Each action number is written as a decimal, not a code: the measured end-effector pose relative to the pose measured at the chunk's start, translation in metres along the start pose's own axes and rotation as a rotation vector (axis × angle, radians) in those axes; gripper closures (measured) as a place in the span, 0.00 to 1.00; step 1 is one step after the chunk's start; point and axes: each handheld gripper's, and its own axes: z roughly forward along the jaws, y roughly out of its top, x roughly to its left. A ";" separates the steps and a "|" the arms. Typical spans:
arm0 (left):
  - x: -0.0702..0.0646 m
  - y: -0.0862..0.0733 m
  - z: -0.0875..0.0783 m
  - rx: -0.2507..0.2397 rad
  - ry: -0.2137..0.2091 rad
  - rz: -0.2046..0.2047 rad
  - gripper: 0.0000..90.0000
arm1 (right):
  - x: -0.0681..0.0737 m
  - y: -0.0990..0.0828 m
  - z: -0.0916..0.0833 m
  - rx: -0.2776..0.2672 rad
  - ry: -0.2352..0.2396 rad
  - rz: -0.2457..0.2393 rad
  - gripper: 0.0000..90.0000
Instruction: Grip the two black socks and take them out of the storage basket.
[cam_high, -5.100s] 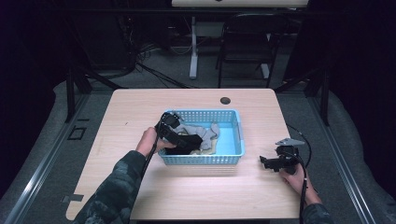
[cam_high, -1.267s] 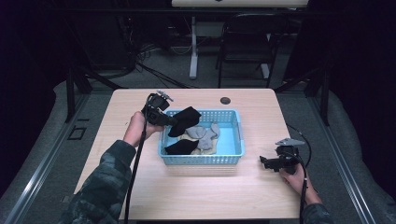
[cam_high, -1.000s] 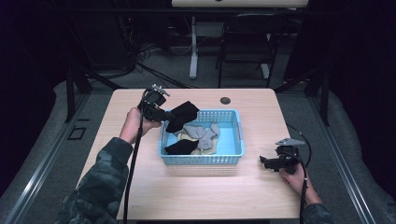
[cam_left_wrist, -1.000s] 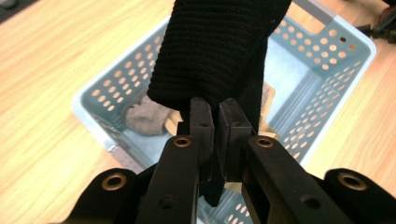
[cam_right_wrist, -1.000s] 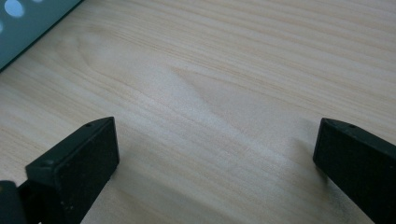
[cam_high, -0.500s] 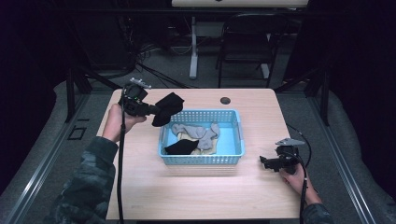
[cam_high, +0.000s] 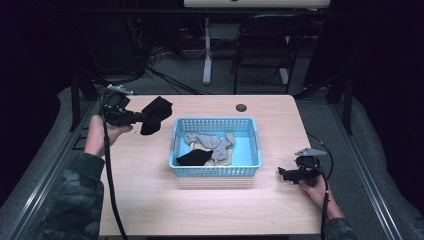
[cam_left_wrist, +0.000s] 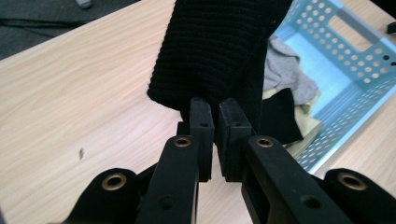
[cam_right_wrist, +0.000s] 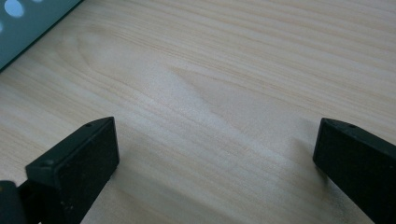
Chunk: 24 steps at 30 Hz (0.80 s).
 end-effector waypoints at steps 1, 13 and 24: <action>0.003 -0.003 -0.001 0.003 0.005 -0.007 0.95 | 0.000 0.000 0.000 0.000 0.000 0.000 0.00; 0.040 -0.043 0.001 0.026 0.078 -0.136 0.95 | 0.000 0.000 0.000 -0.002 0.004 0.001 0.00; 0.063 -0.077 0.016 0.046 0.110 -0.234 0.95 | 0.000 0.000 0.000 -0.001 0.003 0.001 0.00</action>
